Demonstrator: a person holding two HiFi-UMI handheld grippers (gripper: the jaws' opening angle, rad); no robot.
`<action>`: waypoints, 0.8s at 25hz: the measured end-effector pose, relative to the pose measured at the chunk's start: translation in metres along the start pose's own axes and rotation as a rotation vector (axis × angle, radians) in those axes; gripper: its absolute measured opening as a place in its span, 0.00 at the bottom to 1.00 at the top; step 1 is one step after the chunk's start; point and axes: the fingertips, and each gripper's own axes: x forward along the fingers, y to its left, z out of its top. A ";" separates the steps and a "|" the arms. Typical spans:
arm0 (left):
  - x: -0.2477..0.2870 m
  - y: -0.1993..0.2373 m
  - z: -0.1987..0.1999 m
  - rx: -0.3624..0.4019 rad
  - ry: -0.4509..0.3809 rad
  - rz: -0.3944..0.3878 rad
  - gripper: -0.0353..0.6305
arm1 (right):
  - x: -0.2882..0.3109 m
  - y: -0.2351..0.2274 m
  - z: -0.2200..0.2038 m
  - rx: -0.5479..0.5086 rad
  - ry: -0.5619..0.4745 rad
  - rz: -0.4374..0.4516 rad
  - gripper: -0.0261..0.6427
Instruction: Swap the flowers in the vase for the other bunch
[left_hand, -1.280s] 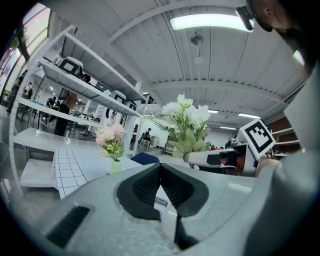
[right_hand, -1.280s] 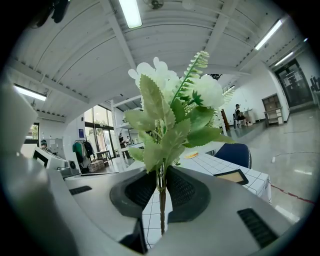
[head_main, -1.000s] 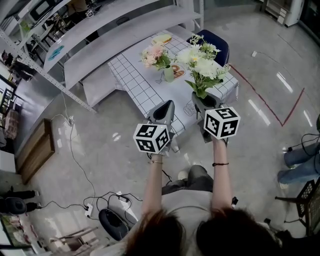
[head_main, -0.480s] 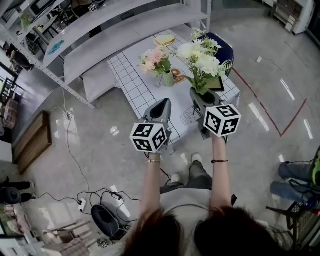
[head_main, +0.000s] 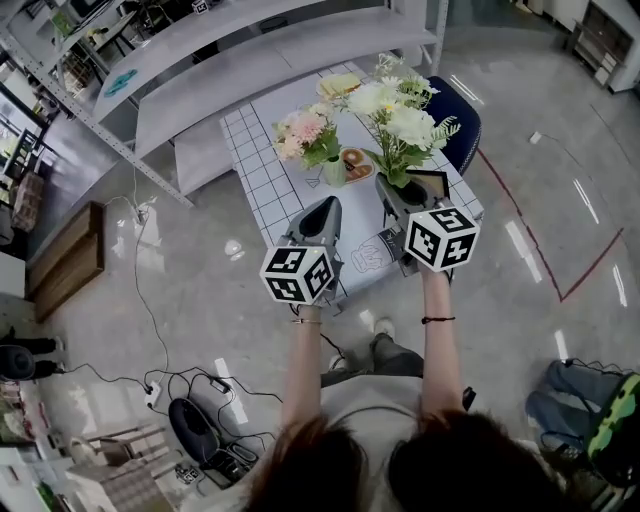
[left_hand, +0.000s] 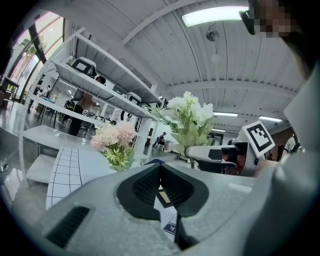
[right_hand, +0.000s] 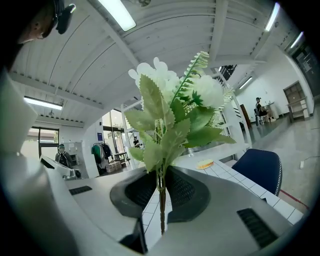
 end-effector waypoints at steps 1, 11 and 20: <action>0.004 0.001 -0.001 0.000 -0.002 0.012 0.07 | 0.003 -0.004 0.000 0.001 0.003 0.009 0.12; 0.031 0.008 -0.009 -0.045 -0.019 0.110 0.07 | 0.021 -0.031 0.003 0.004 0.037 0.096 0.12; 0.041 0.023 -0.018 -0.068 -0.017 0.201 0.07 | 0.034 -0.042 0.001 0.006 0.053 0.142 0.12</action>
